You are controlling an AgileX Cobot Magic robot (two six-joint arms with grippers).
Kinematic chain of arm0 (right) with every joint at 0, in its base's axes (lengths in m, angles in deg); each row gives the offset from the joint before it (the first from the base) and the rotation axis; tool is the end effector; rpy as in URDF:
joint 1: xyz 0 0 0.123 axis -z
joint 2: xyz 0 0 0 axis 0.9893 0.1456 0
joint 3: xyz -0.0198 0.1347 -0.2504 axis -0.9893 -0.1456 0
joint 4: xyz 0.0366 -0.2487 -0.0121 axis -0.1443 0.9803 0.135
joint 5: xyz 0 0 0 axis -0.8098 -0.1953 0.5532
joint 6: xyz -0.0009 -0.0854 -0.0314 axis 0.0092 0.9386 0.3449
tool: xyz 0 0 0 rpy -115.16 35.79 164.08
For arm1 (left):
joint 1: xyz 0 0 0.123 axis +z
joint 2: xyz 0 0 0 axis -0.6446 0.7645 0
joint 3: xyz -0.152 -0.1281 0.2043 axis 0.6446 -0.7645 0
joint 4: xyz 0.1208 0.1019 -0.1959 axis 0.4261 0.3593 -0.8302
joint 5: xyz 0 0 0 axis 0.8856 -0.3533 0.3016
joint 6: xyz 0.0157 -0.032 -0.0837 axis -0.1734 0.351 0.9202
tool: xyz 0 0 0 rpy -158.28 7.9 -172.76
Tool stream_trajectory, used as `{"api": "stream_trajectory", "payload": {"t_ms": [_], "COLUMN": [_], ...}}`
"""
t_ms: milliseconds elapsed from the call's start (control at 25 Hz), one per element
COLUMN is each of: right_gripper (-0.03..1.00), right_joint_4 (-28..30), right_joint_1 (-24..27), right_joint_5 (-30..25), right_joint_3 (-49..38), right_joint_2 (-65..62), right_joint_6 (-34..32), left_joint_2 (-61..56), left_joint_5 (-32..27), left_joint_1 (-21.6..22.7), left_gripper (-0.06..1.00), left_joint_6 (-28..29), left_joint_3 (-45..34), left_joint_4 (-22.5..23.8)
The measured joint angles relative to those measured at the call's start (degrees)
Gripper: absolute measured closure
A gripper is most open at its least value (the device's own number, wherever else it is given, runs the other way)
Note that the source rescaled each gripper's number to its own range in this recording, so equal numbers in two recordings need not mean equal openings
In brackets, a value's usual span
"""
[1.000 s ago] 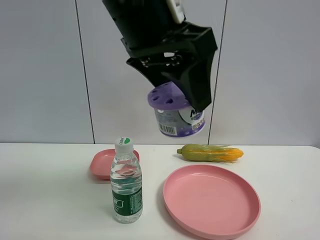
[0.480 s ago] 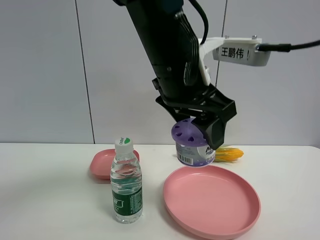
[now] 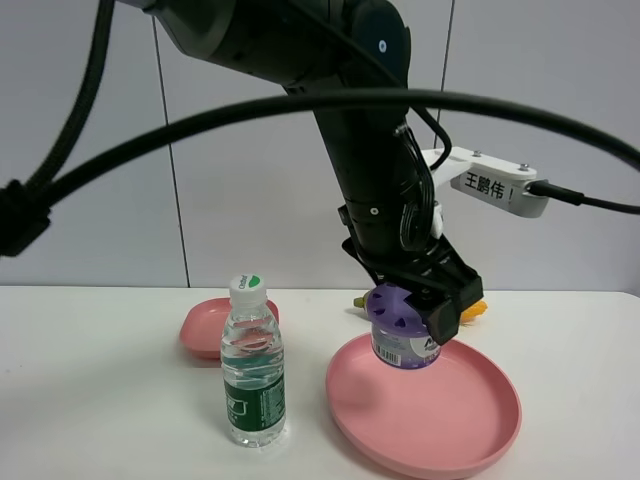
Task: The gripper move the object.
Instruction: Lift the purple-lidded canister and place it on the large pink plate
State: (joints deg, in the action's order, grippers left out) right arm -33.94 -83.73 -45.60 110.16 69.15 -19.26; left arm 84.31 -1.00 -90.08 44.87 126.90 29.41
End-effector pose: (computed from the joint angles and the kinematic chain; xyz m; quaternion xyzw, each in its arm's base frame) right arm -0.0041 -0.0002 0.2749 0.0135 0.8547 0.0272 0.5182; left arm 0.3055 -0.3691 0.2257 0.5075 0.8192 -0.1036 0.2461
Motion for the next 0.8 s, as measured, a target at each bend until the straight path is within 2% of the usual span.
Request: {"api": "stream_trajectory", "payload": {"t_ms": [800], "right_gripper": [-0.03], "right_joint_4": [0.0], "right_joint_1": [0.0], "right_joint_5": [0.0], "right_joint_3": [0.0], "right_joint_2": [0.0], "right_joint_6": [0.0], "left_joint_2": [9.1], "left_joint_5": [3.7], "left_joint_1": [-1.7], "left_gripper": [0.93], "left_joint_6": [-1.5], "left_joint_3": [0.5], "left_joint_4": [0.0]}}
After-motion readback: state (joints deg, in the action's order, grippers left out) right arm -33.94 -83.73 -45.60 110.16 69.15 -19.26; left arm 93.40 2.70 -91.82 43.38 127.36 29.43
